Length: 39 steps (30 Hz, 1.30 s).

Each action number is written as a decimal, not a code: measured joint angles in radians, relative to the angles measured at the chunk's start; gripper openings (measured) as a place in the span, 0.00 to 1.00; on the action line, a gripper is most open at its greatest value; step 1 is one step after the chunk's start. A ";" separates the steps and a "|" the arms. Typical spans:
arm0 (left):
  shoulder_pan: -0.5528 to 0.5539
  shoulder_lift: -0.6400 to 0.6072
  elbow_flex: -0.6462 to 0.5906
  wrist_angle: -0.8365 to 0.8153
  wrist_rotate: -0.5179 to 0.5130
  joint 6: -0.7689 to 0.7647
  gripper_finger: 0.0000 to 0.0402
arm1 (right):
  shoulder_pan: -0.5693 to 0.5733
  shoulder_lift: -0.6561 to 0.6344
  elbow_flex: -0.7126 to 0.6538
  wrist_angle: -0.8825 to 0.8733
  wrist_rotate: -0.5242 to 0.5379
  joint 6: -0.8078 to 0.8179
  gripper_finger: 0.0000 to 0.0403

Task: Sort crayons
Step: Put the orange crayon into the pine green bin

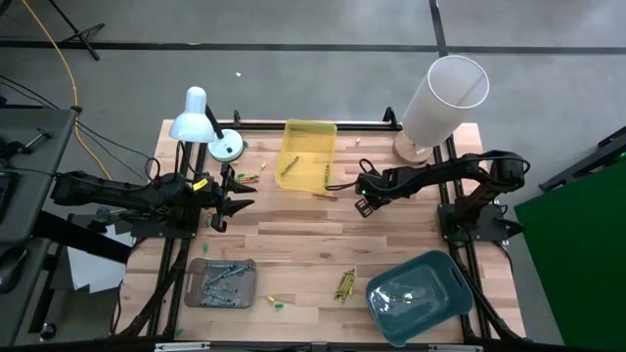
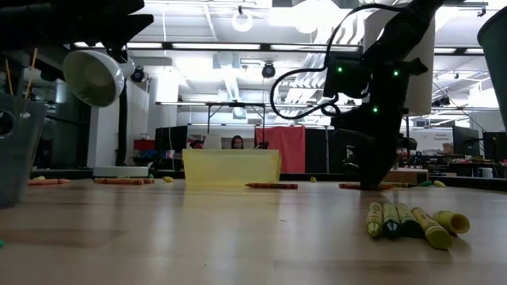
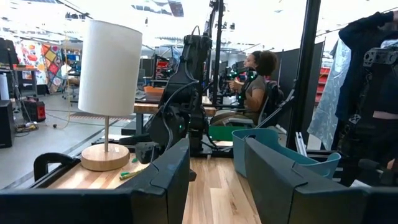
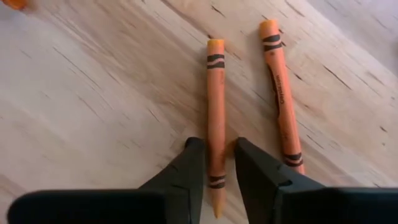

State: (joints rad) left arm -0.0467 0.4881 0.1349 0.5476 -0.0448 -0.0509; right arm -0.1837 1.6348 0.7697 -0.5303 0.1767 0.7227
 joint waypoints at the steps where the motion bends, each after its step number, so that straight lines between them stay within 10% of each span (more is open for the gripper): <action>1: 0.000 0.000 0.000 0.000 0.000 0.000 0.35 | 0.000 0.000 -0.007 0.007 -0.005 -0.002 0.19; 18: 0.000 0.002 0.000 -0.017 0.000 0.003 0.35 | 0.247 -0.075 0.110 0.037 0.223 -0.061 0.01; 26: 0.000 0.072 0.000 0.072 -0.020 0.000 0.35 | 0.390 -0.090 0.062 0.557 0.432 -0.201 0.00; 33: 0.000 0.252 0.000 0.268 -0.047 0.012 0.35 | 0.366 0.010 0.049 1.060 0.395 -0.465 0.00; 39: 0.000 0.350 -0.001 0.327 -0.047 0.037 0.35 | 0.313 0.021 0.050 1.145 0.368 -0.613 0.00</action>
State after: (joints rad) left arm -0.0463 0.8384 0.1341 0.8744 -0.0918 -0.0139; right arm 0.1290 1.6554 0.8192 0.6150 0.5449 0.1102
